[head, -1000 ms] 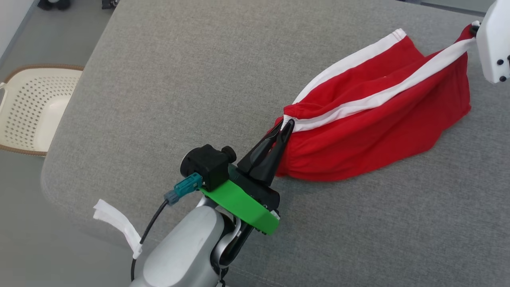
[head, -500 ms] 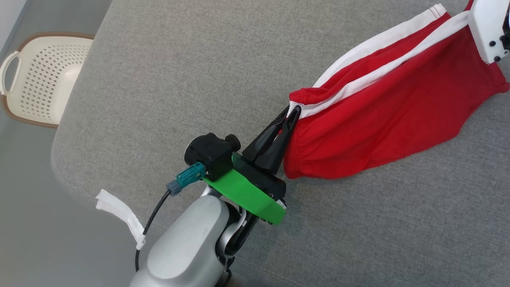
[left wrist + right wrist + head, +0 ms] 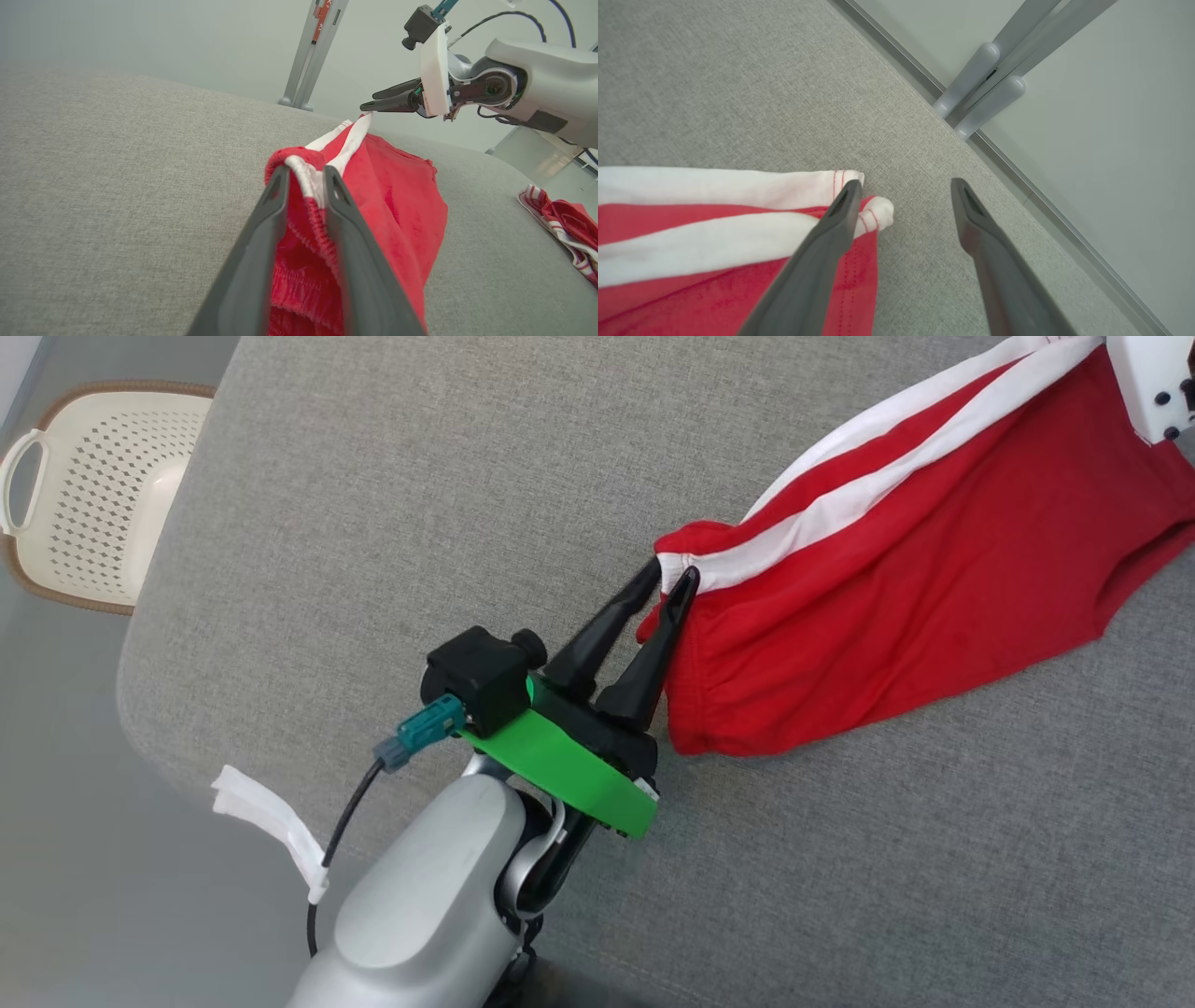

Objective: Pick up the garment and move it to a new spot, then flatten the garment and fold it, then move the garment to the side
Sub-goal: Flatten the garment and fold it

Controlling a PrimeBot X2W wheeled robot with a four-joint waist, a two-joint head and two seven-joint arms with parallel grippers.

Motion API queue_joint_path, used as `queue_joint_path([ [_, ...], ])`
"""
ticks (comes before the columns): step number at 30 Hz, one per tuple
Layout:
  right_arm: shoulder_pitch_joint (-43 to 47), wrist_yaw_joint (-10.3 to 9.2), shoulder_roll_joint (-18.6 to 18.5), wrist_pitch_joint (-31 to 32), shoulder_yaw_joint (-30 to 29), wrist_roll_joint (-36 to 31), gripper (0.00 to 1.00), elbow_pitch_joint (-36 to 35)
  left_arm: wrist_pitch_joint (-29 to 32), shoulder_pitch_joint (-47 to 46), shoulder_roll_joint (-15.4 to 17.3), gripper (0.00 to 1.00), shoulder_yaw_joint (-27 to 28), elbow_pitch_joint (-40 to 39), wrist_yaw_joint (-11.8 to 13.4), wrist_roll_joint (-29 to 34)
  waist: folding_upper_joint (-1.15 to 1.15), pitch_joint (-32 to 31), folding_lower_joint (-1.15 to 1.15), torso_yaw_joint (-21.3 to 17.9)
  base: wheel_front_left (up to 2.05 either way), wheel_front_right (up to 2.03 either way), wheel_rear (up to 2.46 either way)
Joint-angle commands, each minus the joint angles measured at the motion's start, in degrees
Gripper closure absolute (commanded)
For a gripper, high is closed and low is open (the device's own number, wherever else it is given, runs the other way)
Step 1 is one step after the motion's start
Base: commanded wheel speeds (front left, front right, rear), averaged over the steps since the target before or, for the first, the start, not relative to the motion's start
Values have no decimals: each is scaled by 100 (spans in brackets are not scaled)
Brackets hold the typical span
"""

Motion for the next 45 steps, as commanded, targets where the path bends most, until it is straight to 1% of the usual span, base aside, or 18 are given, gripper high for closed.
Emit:
queue_joint_path([
  [1,-78,-12,55,-159,23,-33,0,107,-18,-85,4,0,135,-16,8,78,0,-22,0,-24,0,0,0],
  [6,-122,-12,98,-567,206,41,0,293,-18,68,5,0,441,-168,8,127,0,-138,0,-109,0,0,0],
  [10,-71,-12,156,-1112,161,106,0,447,-18,163,4,0,607,-151,8,230,0,-316,0,-202,0,0,0],
  [14,277,-12,328,-1803,33,310,0,537,-18,329,5,0,886,-106,8,386,0,-595,0,-359,0,0,0],
  [21,995,-12,677,-3166,-241,676,0,553,-19,802,9,0,1768,-266,8,732,0,-1218,0,-814,0,0,0],
  [25,1547,-12,912,-3922,-510,909,0,540,-18,1113,6,0,2188,-343,97,1268,0,-1585,0,-1082,0,0,0],
  [27,1824,-12,976,-4202,-653,983,0,529,-19,1284,7,0,2303,-327,117,1426,0,-1783,0,-1228,0,0,0],
  [30,2242,-12,1076,-4396,-810,869,0,394,-18,1514,8,0,2464,-320,143,1551,0,-2025,0,-1427,0,0,0],
  [32,2547,-12,1142,-4441,-995,759,0,242,-19,1685,8,0,2612,-357,153,1618,0,-2149,0,-1570,0,0,0],
  [34,2838,-12,1179,-4450,-1299,571,0,-48,-18,1834,6,0,2750,-410,178,1693,0,-2228,0,-1696,0,0,0],
  [36,3190,-12,1188,-4449,-1762,312,0,-360,-18,1964,8,0,2851,-459,195,1727,0,-2281,0,-1780,0,0,0],
  [40,4034,-11,1456,-4450,-2698,-344,0,-1072,-18,2227,8,0,2944,-500,188,1749,0,-2395,0,-1938,0,0,0],
  [42,4577,-12,1692,-4450,-3257,-671,0,-1433,-18,2359,7,0,2954,-526,199,1713,0,-2469,0,-2018,0,0,0],
  [45,5215,-12,2032,-4450,-3875,-971,0,-1837,-18,2540,7,0,2942,-552,264,1690,0,-2574,0,-2093,0,0,0],
])
